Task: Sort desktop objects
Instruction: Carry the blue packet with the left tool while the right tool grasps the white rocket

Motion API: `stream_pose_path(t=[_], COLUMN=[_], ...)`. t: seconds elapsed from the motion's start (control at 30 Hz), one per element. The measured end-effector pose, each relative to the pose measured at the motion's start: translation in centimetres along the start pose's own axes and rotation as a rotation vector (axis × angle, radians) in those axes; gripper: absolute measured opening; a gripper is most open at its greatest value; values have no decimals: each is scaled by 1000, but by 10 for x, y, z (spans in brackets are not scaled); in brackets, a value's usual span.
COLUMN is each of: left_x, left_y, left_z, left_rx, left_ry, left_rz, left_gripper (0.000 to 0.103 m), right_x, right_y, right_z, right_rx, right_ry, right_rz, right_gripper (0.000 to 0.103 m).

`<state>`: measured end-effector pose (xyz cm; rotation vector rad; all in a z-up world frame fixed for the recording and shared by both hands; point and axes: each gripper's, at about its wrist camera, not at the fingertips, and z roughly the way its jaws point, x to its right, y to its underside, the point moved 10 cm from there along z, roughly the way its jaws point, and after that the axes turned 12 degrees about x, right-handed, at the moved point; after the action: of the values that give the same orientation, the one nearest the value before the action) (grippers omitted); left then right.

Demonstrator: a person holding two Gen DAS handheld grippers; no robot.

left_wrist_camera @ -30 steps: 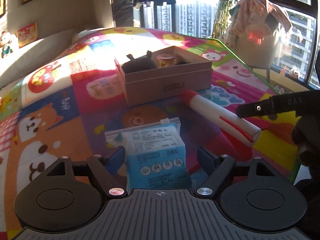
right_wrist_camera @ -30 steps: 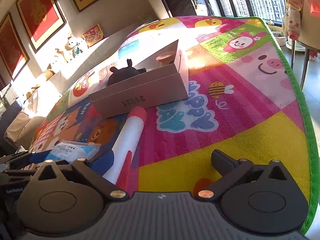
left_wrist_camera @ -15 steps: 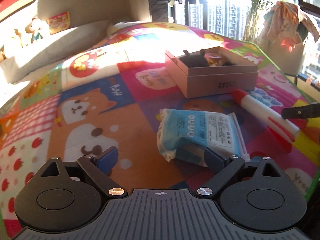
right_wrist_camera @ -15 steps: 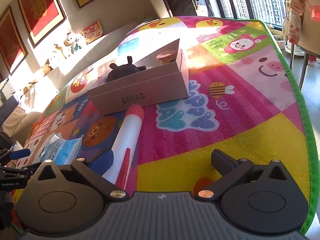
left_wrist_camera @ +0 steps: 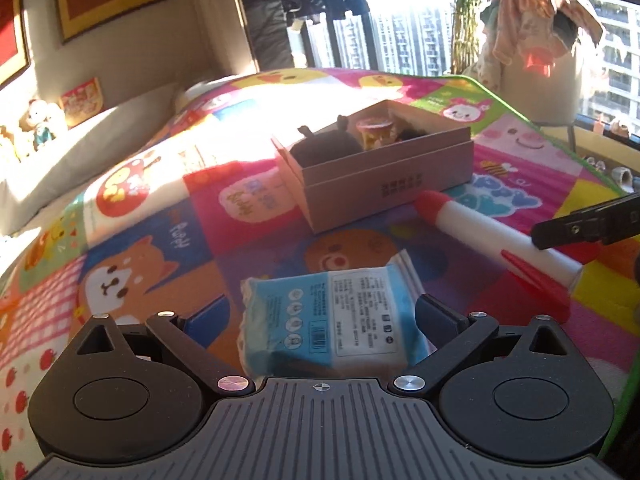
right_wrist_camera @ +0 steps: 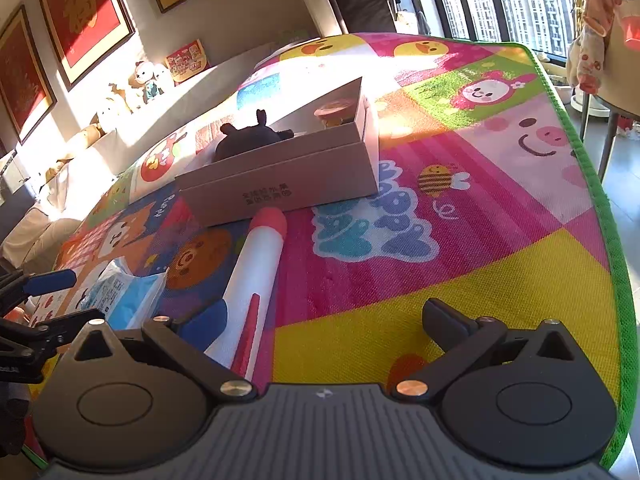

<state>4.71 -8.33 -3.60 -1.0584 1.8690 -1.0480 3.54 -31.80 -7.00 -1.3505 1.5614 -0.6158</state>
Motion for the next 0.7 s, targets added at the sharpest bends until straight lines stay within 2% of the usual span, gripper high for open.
stream_pose_path(t=[0.07,0.17,0.27,0.37,0.47,0.6,0.7], left_x=[-5,-13,-13,-8,-3,-2,-2], left_y=[8,19,27,28,24,22,22], left_z=[9,20,27,26,19,10,2], left_rx=[-27,-68,-88,-87,-69,-63,-56], left_ry=[27,81,104,93,76,74,78], left_rz=[-38,-156,-233,-215,-174,-180,-191], left_gripper=[103,103,103,103,97,90,89], right_x=[0,-1,-3,-7,-15,-43,-62], right_y=[0,1,2,2,-4,-19,-23], right_z=[0,0,0,1,2,-4,5], right_rx=[2,4,0,-12,-23,25,-3], right_ry=[-2,0,-11,-33,-46,-83,-117], right_rz=[-2,-7,-23,-41,-71,-219,-251], right_gripper=[103,103,103,103,103,103,103])
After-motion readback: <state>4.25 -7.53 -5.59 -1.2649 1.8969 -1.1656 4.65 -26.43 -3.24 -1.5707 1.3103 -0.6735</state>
